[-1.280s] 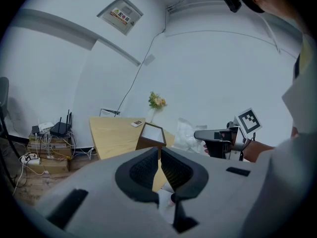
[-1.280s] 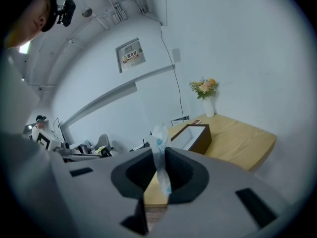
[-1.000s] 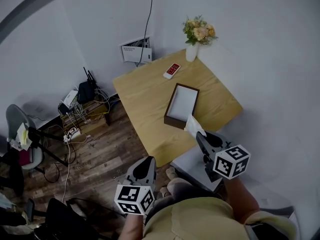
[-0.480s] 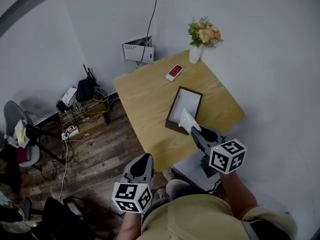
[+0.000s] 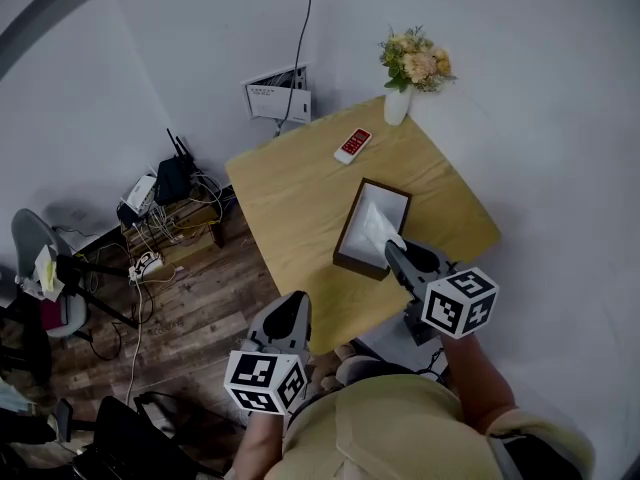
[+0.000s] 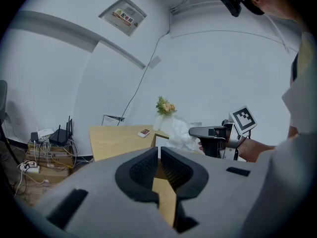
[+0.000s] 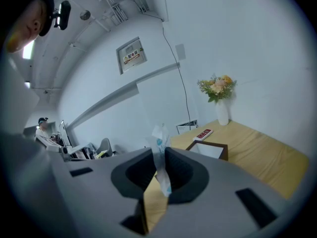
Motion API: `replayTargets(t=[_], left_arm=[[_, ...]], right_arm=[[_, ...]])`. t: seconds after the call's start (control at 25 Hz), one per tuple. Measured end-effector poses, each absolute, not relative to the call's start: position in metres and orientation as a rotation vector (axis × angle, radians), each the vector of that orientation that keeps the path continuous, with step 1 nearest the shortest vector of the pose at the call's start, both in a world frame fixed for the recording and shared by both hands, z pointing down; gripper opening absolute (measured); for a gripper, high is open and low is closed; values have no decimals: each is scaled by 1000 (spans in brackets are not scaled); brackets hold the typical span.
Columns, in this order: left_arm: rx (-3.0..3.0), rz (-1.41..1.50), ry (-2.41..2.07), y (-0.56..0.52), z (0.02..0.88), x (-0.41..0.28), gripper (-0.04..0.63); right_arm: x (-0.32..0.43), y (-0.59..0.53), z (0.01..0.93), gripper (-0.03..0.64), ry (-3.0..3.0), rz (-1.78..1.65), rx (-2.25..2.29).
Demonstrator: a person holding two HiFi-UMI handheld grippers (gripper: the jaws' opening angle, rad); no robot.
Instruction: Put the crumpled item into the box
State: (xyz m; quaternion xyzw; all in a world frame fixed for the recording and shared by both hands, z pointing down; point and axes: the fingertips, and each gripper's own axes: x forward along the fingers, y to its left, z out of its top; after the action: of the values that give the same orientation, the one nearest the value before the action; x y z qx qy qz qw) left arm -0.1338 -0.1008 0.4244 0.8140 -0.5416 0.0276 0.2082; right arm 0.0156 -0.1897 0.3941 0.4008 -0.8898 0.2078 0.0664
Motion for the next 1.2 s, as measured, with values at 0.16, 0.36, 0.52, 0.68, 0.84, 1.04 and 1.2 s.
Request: replayTargets(t=[0.16,0.36,0.52,0.68,0.84,1.04,1.2], left_arm=[[2271,86,-1501,-120,422,-127,35],[2270,99,-1497,-140,421,-120,35],[2267,113,-1494,-153,420,-118,35],[2270,126,-1490,-164,420,-114,35],[2263,142,-1489,-173,423,-113,35],[2248,151,-1492,-182,426,-112,35],[2233,158,-1494,-188,429,-112,35]], right_arm=[[20,-207,395,60,-2684,632,1209],[27,-225,397,60,-2682,660,1216],[29,-236,398,60,-2687,677,1214],[31,-246,402,60,-2687,693,1208],[30,-254,406,60,-2685,703,1196],[31,-264,411,60,-2677,718,1181],[28,-270,415,60,-2672,733,1162]])
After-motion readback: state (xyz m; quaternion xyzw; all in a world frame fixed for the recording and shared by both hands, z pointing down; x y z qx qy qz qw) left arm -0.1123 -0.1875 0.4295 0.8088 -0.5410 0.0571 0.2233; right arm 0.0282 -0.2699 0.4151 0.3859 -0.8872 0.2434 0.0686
